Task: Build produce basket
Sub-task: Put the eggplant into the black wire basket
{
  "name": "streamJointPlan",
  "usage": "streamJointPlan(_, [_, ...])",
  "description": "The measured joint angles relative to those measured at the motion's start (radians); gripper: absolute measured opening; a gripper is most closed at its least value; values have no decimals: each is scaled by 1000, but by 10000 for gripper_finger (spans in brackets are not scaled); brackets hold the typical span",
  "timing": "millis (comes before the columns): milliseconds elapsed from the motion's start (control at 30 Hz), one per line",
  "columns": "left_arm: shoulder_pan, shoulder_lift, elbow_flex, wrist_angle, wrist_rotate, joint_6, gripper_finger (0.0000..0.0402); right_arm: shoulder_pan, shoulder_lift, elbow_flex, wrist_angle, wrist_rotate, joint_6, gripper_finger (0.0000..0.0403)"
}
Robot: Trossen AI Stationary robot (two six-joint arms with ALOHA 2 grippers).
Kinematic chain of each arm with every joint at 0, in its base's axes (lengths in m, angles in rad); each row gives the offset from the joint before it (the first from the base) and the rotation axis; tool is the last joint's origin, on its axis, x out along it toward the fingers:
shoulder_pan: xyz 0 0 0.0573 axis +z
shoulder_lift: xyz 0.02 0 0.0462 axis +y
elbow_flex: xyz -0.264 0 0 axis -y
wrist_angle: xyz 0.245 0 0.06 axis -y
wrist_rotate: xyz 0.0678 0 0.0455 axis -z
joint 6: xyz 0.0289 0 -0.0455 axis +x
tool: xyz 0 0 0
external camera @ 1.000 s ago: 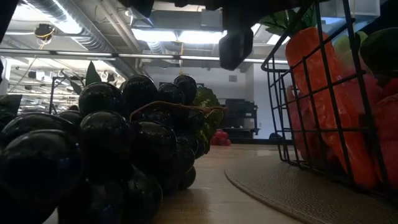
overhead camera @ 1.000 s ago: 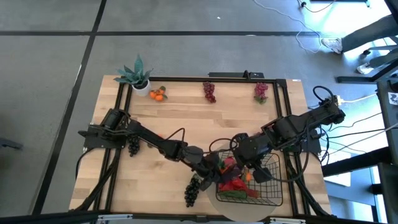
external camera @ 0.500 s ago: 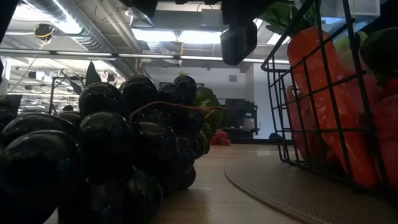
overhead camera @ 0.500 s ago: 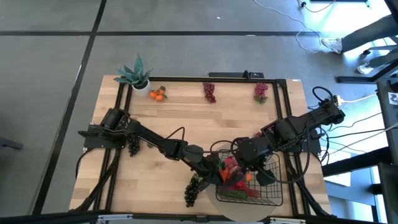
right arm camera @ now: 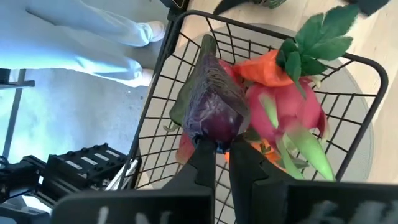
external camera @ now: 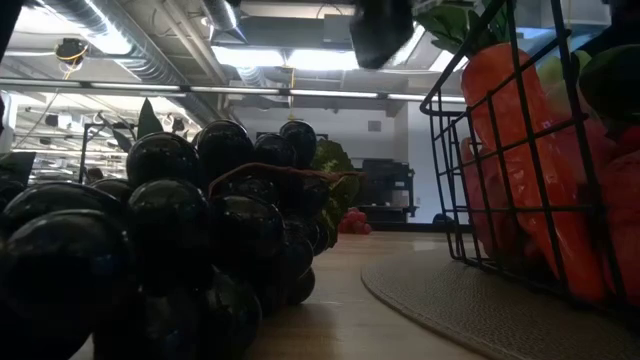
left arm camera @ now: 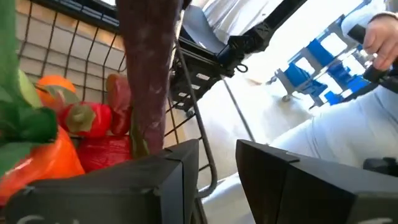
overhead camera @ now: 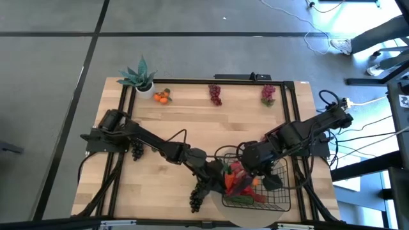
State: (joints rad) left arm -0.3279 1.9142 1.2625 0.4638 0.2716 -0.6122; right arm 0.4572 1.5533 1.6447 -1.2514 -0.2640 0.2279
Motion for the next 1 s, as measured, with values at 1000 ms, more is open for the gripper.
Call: streamJointPlan(1000, [-41,-375,-1,-401,-271,252,94,-2,177,0,-20,86,-13,8])
